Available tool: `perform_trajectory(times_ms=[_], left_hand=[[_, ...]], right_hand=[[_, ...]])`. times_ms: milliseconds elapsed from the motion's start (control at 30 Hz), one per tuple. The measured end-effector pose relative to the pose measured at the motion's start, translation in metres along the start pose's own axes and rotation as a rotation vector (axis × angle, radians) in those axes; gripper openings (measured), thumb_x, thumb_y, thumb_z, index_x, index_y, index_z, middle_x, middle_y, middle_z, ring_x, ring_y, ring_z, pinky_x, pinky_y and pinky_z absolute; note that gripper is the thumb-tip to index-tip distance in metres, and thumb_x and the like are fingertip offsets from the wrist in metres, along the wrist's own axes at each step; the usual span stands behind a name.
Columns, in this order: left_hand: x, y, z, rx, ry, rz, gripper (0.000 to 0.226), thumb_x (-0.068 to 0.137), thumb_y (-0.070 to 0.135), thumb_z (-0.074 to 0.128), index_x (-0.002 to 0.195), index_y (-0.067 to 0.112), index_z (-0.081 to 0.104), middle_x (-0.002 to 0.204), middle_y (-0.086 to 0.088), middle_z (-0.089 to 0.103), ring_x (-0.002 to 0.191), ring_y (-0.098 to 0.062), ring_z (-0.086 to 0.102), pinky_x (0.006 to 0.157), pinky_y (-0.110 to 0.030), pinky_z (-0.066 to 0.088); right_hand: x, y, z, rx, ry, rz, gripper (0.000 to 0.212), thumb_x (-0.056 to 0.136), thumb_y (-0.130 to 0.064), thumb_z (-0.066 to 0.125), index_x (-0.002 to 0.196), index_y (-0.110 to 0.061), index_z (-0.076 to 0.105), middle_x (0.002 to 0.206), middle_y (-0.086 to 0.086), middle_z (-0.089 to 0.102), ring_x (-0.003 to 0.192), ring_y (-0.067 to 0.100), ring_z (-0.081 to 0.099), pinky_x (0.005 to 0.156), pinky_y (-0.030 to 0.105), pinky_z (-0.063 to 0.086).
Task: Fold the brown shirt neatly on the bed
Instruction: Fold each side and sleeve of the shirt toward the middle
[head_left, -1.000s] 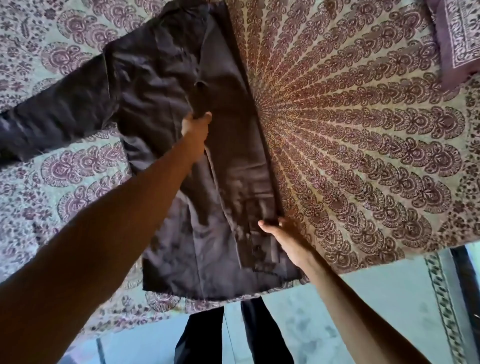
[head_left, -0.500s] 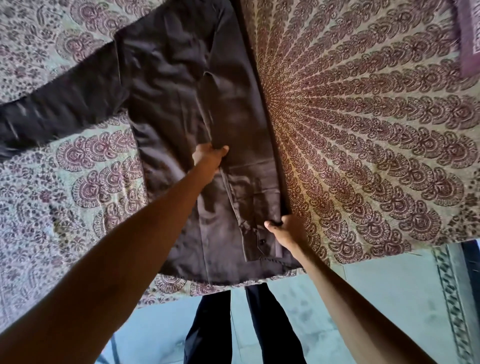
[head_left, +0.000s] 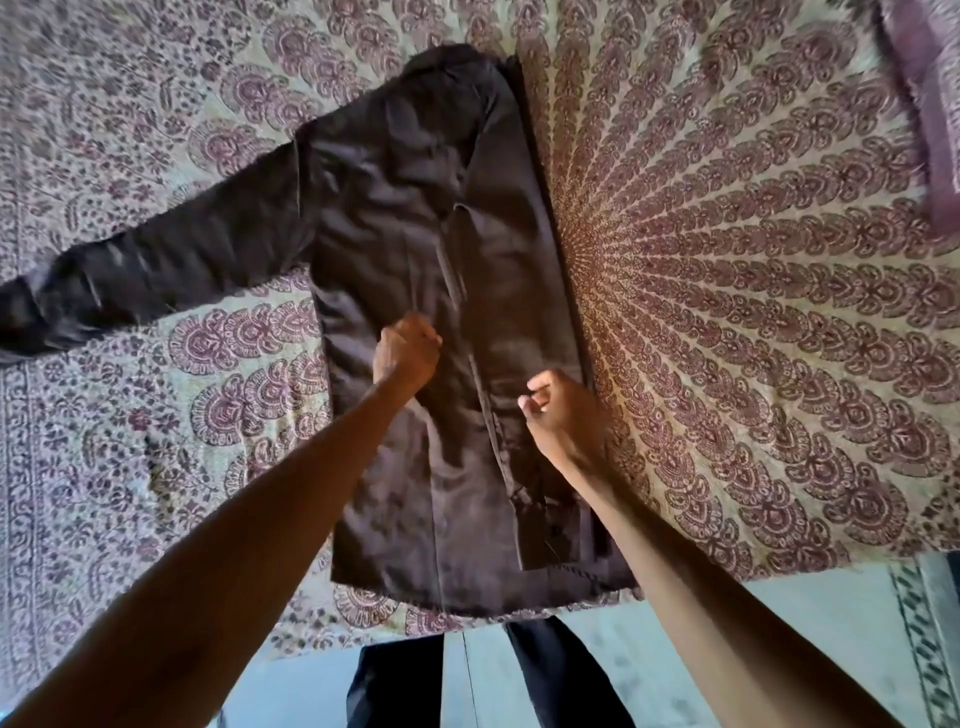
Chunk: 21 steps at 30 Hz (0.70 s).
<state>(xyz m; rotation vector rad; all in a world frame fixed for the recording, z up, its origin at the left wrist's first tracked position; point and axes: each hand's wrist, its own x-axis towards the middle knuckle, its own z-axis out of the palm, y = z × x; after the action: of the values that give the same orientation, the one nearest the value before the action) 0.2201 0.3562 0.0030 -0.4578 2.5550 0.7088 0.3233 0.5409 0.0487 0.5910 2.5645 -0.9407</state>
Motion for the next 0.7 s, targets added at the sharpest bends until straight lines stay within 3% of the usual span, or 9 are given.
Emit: perform_trajectory(times_ms=[200,433,567,633,700], left_hand=[[0.085,-0.046,-0.078,-0.066,0.15,0.061,0.019,0.081,0.013,0.05,0.078,0.018,0.069,0.093,-0.015,0.073,0.088,-0.034,0.068,0.067,-0.029,0.045],[0.191,-0.091,-0.154,-0.096,0.214,0.153,0.018,0.078,0.02,0.059,0.089,0.014,0.072,0.101,-0.014,0.07,0.095,-0.03,0.066,0.072,-0.033,0.048],[0.241,-0.104,-0.168,-0.106,0.261,0.313,0.03,0.077,0.016,0.06,0.105,0.008,0.064,0.113,-0.017,0.059,0.102,-0.035,0.058,0.083,-0.039,0.048],[0.266,-0.104,-0.171,0.032,0.191,0.358,0.047,0.08,0.019,0.062,0.125,0.009,0.054,0.13,-0.018,0.05,0.115,-0.038,0.051,0.096,-0.045,0.045],[0.281,-0.095,-0.174,0.176,0.102,0.341,0.065,0.085,0.026,0.064,0.143,0.013,0.037,0.146,-0.019,0.034,0.133,-0.04,0.036,0.11,-0.048,0.032]], right_hand=[[0.043,-0.091,0.061,0.102,-0.093,-0.059,0.009,0.084,-0.031,0.069,0.085,-0.023,0.067,0.079,0.0,0.074,0.077,0.018,0.07,0.072,0.032,0.055],[0.084,-0.2,0.145,0.083,-0.054,-0.111,0.013,0.081,-0.031,0.066,0.08,-0.018,0.07,0.078,0.003,0.075,0.078,0.024,0.072,0.069,0.036,0.056],[0.092,-0.236,0.183,-0.13,-0.096,-0.082,0.03,0.085,-0.042,0.061,0.09,-0.014,0.071,0.09,0.007,0.075,0.092,0.03,0.069,0.075,0.035,0.053],[0.092,-0.245,0.197,-0.263,-0.071,-0.106,0.034,0.089,-0.045,0.057,0.098,-0.014,0.07,0.096,0.009,0.073,0.094,0.031,0.068,0.077,0.035,0.051],[0.094,-0.246,0.206,-0.332,-0.021,-0.118,0.034,0.092,-0.043,0.053,0.098,-0.014,0.069,0.095,0.009,0.073,0.09,0.03,0.069,0.076,0.035,0.052]])
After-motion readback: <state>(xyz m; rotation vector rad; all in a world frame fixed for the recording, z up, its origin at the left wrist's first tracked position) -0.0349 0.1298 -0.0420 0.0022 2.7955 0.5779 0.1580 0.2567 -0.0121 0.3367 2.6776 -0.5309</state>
